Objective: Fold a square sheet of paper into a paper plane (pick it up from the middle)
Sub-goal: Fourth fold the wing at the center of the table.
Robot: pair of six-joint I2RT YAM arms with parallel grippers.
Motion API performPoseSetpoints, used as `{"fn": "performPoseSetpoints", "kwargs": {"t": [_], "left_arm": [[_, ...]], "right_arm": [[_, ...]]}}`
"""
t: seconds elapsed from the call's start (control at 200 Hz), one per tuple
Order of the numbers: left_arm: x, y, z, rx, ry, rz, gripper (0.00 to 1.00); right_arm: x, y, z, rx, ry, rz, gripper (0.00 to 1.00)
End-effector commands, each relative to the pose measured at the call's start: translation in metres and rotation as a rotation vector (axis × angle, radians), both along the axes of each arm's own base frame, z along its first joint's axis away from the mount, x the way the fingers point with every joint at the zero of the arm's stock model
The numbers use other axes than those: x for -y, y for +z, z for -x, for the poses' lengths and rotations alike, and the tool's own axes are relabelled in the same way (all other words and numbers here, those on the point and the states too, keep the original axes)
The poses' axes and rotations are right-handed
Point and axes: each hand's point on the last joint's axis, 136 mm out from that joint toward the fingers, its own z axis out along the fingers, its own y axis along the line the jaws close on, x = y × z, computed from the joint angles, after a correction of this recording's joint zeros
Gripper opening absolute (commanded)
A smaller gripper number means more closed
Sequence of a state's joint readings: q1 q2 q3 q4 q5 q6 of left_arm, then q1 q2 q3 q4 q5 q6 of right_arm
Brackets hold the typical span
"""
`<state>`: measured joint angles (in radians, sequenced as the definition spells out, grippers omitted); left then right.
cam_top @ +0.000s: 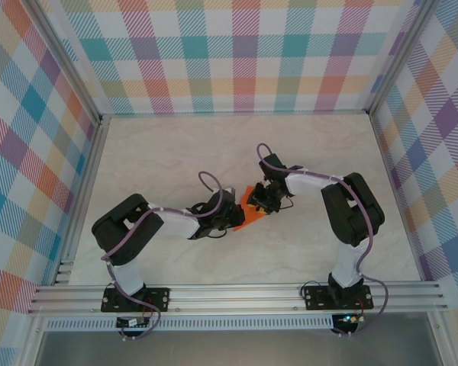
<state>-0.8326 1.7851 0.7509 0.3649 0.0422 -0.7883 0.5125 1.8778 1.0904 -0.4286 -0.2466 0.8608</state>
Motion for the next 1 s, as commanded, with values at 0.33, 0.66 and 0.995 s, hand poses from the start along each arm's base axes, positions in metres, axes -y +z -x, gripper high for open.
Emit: {"fn": "performPoseSetpoints", "kwargs": {"t": [0.33, 0.66, 0.995], "left_arm": [[-0.021, -0.033, 0.013, -0.094, 0.008, -0.147, 0.0], [-0.025, -0.042, 0.021, -0.118, -0.003, -0.169, 0.0], [-0.024, -0.042, 0.021, -0.119, -0.005, -0.167, 0.0]], "right_arm": [[0.024, 0.012, 0.001, 0.117, 0.047, 0.06, 0.38], [-0.014, 0.067, -0.008, 0.304, 0.2, -0.179, 0.16], [-0.038, 0.036, -0.009, 0.21, 0.265, -0.275, 0.01]]}}
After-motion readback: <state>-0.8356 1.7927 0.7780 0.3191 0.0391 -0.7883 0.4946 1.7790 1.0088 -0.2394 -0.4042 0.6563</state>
